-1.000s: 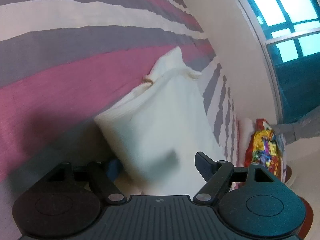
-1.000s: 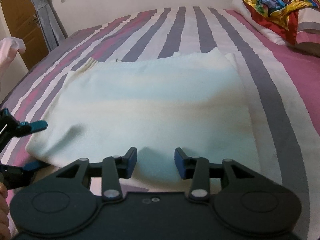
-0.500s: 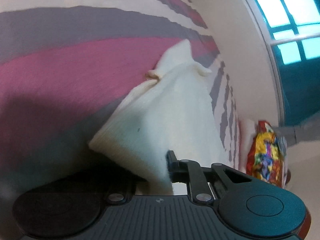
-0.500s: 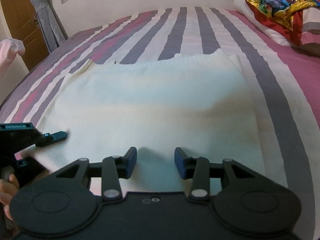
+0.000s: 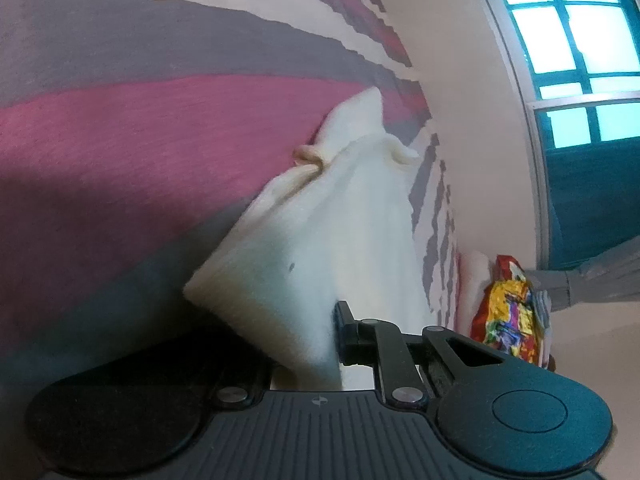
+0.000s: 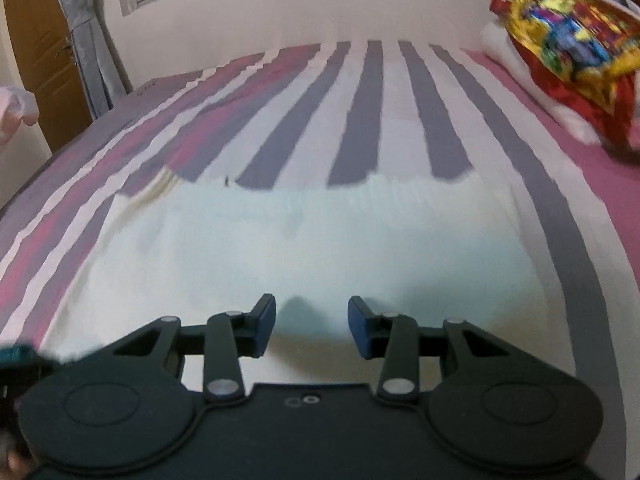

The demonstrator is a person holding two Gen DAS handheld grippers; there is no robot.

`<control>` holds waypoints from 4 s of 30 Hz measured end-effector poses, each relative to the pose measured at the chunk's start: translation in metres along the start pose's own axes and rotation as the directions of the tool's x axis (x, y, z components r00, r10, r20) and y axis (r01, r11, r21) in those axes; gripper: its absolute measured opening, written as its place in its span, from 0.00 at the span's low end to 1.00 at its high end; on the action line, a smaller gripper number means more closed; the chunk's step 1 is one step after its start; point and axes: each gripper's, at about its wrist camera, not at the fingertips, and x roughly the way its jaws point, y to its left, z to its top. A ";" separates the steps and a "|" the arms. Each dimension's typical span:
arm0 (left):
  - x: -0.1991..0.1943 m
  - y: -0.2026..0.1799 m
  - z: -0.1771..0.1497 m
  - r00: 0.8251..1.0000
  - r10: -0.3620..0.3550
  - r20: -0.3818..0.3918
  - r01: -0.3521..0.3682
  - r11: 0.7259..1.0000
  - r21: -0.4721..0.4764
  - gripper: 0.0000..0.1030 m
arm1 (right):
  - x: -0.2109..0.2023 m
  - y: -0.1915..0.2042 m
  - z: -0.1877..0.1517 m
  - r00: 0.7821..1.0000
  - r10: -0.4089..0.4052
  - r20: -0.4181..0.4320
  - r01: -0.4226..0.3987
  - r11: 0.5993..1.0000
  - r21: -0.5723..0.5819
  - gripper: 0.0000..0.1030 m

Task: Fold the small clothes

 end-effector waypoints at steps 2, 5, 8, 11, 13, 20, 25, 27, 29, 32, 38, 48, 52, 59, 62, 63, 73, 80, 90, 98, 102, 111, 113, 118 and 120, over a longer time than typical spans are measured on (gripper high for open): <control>0.001 0.001 0.002 1.000 -0.013 -0.007 0.013 1.000 -0.009 0.15 | 0.019 0.009 0.002 0.999 -0.030 -0.022 0.029 0.999 -0.032 0.36; 0.000 0.004 0.005 1.000 -0.023 -0.014 0.023 1.000 -0.018 0.15 | 0.042 0.030 -0.018 0.995 -0.097 -0.038 0.088 0.976 -0.198 0.38; -0.002 0.000 0.002 1.000 -0.019 0.010 0.019 0.999 0.029 0.15 | 0.033 0.024 -0.007 0.996 -0.073 -0.049 0.068 0.992 -0.108 0.37; -0.003 -0.001 -0.001 0.999 -0.035 0.037 0.033 0.999 0.039 0.15 | 0.013 0.027 -0.009 0.999 -0.036 0.023 0.039 0.993 -0.110 0.37; -0.005 0.000 -0.001 0.998 -0.039 0.058 0.038 0.999 0.011 0.14 | 0.034 0.033 -0.023 0.996 -0.066 -0.058 0.053 0.979 -0.196 0.37; -0.014 -0.031 -0.001 0.995 -0.049 0.087 0.035 0.987 0.157 0.06 | 0.036 0.031 -0.024 0.997 -0.072 -0.036 0.064 0.980 -0.186 0.38; -0.015 -0.072 -0.010 0.994 -0.078 0.076 0.046 0.932 0.361 0.06 | 0.019 0.000 -0.015 0.998 0.049 -0.025 -0.049 0.999 0.020 0.38; -0.011 -0.091 -0.018 0.994 -0.094 0.056 0.060 0.897 0.438 0.06 | 0.013 -0.010 -0.014 0.998 0.065 -0.008 -0.065 0.996 0.056 0.38; -0.007 -0.110 -0.029 0.994 -0.110 0.020 0.085 0.859 0.506 0.06 | 0.014 -0.010 -0.015 1.000 0.019 -0.007 -0.019 1.000 -0.003 0.38; 0.003 -0.139 -0.054 0.993 -0.108 -0.053 0.117 0.775 0.621 0.06 | 0.019 0.006 -0.023 0.999 -0.035 -0.016 0.032 0.984 -0.178 0.38; 0.023 -0.176 -0.114 0.978 -0.031 -0.207 0.185 0.597 0.781 0.06 | -0.015 -0.107 -0.018 0.991 0.137 0.009 -0.134 0.951 0.280 0.34; 0.019 -0.184 -0.159 0.971 0.148 -0.187 0.105 0.439 0.892 0.06 | -0.052 -0.173 -0.029 0.976 0.214 0.039 -0.210 0.881 0.424 0.42; 0.010 -0.197 -0.178 0.981 0.148 -0.127 0.070 0.337 0.939 0.07 | -0.050 -0.173 -0.029 0.951 0.305 0.048 -0.291 0.833 0.471 0.43; -0.030 -0.190 -0.157 0.972 0.122 -0.200 0.115 0.495 0.861 0.07 | -0.060 -0.177 -0.027 0.960 0.274 0.058 -0.269 0.843 0.466 0.48; -0.040 -0.187 -0.150 0.962 0.115 -0.246 0.141 0.564 0.814 0.07 | -0.058 -0.178 -0.031 0.954 0.296 0.047 -0.281 0.829 0.483 0.49; -0.043 -0.187 -0.147 0.961 0.108 -0.254 0.146 0.582 0.800 0.07 | -0.057 -0.175 -0.032 0.955 0.294 0.040 -0.277 0.832 0.481 0.50; -0.039 -0.167 -0.091 0.979 0.058 -0.195 0.081 0.772 0.631 0.07 | -0.060 -0.170 -0.034 0.954 0.297 0.044 -0.277 0.813 0.512 0.56; -0.020 -0.158 -0.067 0.985 0.042 -0.169 0.060 0.829 0.556 0.07 | -0.054 -0.171 -0.036 0.953 0.303 0.020 -0.269 0.810 0.521 0.56; 0.059 -0.148 -0.054 0.969 -0.005 -0.247 0.105 0.913 0.394 0.07 | -0.037 -0.168 -0.034 0.947 0.320 0.020 -0.281 0.799 0.531 0.56; 0.078 -0.174 -0.087 0.957 -0.030 -0.289 0.168 0.868 0.466 0.07 | -0.039 -0.168 -0.032 0.954 0.300 0.032 -0.274 0.819 0.504 0.56; 0.052 -0.167 -0.085 0.986 0.012 -0.168 0.079 0.847 0.526 0.07 | -0.055 -0.156 -0.029 0.984 0.173 0.043 -0.176 0.910 0.376 0.56; 0.047 -0.148 -0.028 0.987 0.051 -0.151 0.016 0.911 0.413 0.07 | -0.030 -0.153 -0.013 0.981 0.192 0.001 -0.176 0.900 0.399 0.56; 0.059 -0.139 -0.029 0.982 0.038 -0.186 0.035 0.927 0.373 0.07 | -0.029 -0.152 -0.014 0.979 0.205 0.001 -0.188 0.895 0.405 0.56; 0.074 -0.138 -0.037 0.977 0.007 -0.212 0.073 0.927 0.368 0.07 | -0.037 -0.148 -0.015 0.985 0.172 -0.003 -0.160 0.919 0.359 0.56; 0.075 -0.138 -0.036 0.976 0.014 -0.216 0.066 0.932 0.356 0.07 | -0.037 -0.148 -0.015 0.985 0.174 -0.015 -0.158 0.923 0.350 0.56</control>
